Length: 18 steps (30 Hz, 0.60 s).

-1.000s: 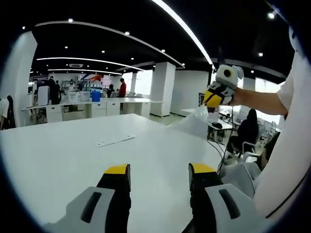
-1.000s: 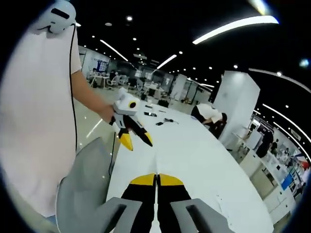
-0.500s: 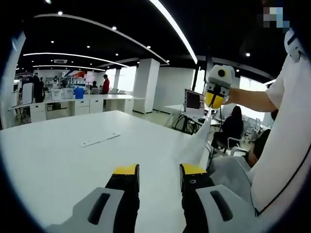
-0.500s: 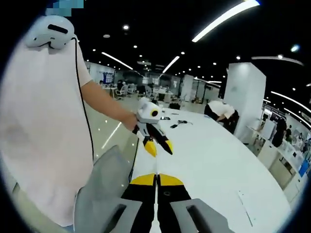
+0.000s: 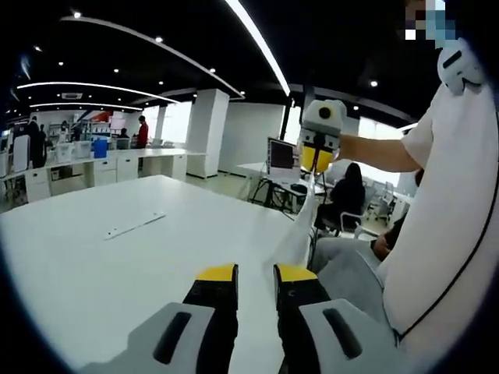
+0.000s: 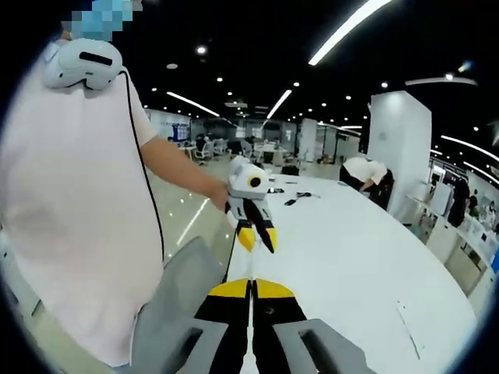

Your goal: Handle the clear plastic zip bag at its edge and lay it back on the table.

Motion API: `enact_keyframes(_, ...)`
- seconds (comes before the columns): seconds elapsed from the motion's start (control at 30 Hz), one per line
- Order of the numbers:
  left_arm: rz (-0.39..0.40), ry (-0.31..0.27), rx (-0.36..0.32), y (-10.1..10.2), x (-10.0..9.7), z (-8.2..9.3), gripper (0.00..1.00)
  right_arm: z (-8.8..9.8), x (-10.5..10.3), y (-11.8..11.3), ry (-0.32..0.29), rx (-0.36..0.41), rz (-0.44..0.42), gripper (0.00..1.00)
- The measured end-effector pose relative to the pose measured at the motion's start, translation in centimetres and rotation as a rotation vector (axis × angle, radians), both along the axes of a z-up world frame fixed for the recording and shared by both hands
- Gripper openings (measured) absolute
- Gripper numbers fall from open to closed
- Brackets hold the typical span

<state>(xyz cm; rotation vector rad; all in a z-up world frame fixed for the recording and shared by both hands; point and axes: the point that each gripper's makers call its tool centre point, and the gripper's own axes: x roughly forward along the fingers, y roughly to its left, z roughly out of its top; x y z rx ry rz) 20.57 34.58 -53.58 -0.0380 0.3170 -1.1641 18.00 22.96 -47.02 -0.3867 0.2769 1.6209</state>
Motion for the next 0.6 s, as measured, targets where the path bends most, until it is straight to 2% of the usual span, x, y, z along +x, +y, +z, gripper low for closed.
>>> enact_keyframes(0.13, -0.042, -0.002, 0.024, -0.5, -0.6, -0.2, 0.10, -0.1, -0.1, -0.1, 0.013, -0.005, 0.009, 0.00)
enact_keyframes(0.27, -0.063, 0.004, 0.012, -0.9, -0.9, 0.2, 0.04, -0.2, 0.1, -0.3, 0.016, -0.009, -0.002, 0.00)
enact_keyframes(0.6, -0.088, 0.011, 0.002, -1.0, -1.3, 0.7, 0.03, -0.8, 0.7, -1.0, 0.038, -0.018, -0.027, 0.00)
